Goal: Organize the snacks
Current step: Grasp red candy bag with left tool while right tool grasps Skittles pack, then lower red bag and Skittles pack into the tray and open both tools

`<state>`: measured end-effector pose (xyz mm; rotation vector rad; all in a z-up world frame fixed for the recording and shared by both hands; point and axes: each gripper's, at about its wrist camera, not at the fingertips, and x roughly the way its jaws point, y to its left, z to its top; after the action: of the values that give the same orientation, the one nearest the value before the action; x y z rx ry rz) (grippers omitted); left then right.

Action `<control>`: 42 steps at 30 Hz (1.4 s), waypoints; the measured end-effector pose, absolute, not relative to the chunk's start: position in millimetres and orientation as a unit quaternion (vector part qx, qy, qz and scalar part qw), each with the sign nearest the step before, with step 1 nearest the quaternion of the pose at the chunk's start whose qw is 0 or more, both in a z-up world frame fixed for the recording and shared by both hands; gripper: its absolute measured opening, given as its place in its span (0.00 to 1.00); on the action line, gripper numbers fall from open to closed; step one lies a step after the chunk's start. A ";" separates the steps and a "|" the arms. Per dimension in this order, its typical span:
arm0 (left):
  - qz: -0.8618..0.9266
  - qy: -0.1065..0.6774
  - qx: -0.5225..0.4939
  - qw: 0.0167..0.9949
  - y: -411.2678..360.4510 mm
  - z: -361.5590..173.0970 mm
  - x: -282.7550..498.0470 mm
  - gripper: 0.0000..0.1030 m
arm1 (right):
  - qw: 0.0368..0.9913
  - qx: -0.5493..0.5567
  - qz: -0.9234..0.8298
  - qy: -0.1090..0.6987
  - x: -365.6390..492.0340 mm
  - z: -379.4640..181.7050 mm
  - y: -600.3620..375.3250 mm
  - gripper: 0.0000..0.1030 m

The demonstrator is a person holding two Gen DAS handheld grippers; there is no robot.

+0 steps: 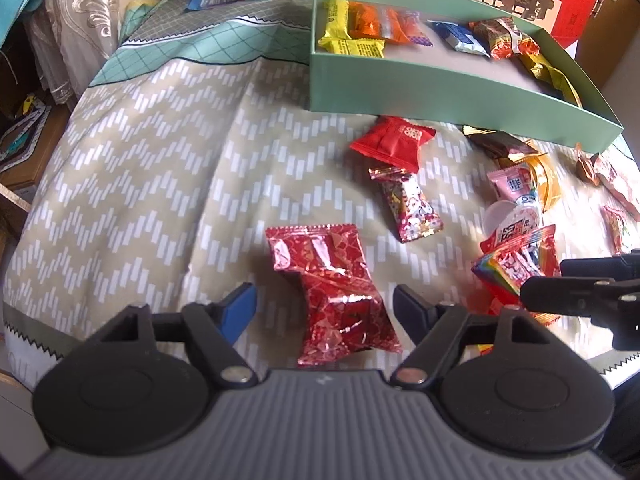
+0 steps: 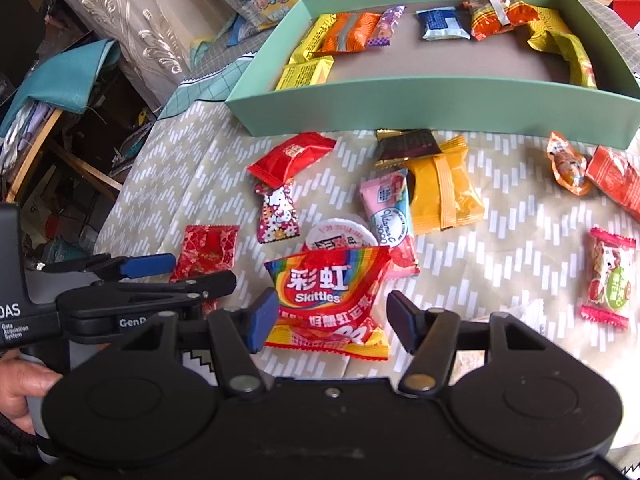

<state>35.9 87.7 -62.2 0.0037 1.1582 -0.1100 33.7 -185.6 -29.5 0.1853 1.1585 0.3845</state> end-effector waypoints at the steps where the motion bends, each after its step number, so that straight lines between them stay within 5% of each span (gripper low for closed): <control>1: -0.051 0.547 -0.001 0.836 89.2 -63.3 35.4 0.65 | 0.814 0.085 0.183 0.545 34.4 -30.8 -182.8 0.60; 10: -0.045 0.530 0.024 0.846 87.9 -65.6 30.5 0.63 | 0.811 0.039 0.192 0.551 31.7 -46.6 -158.8 0.67; 12: -0.048 0.518 0.027 0.854 86.7 -63.8 28.0 0.42 | 0.818 0.022 0.193 0.542 28.1 -47.3 -156.5 0.61; 13: -0.048 0.514 0.027 0.856 86.6 -62.3 27.5 0.39 | 0.819 0.019 0.193 0.539 27.7 -46.5 -156.7 0.59; 30: -0.075 0.479 -0.004 0.874 93.6 -10.4 44.9 0.38 | 0.845 0.058 0.218 0.484 42.4 8.4 -187.6 0.55; 42: -0.106 0.431 -0.018 0.896 49.9 25.3 138.0 0.38 | 0.865 0.119 0.162 0.460 140.4 37.7 -227.6 0.55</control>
<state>138.0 49.9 25.3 -0.0375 0.8924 -0.2206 140.4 -227.6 37.7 0.2502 0.9641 0.3396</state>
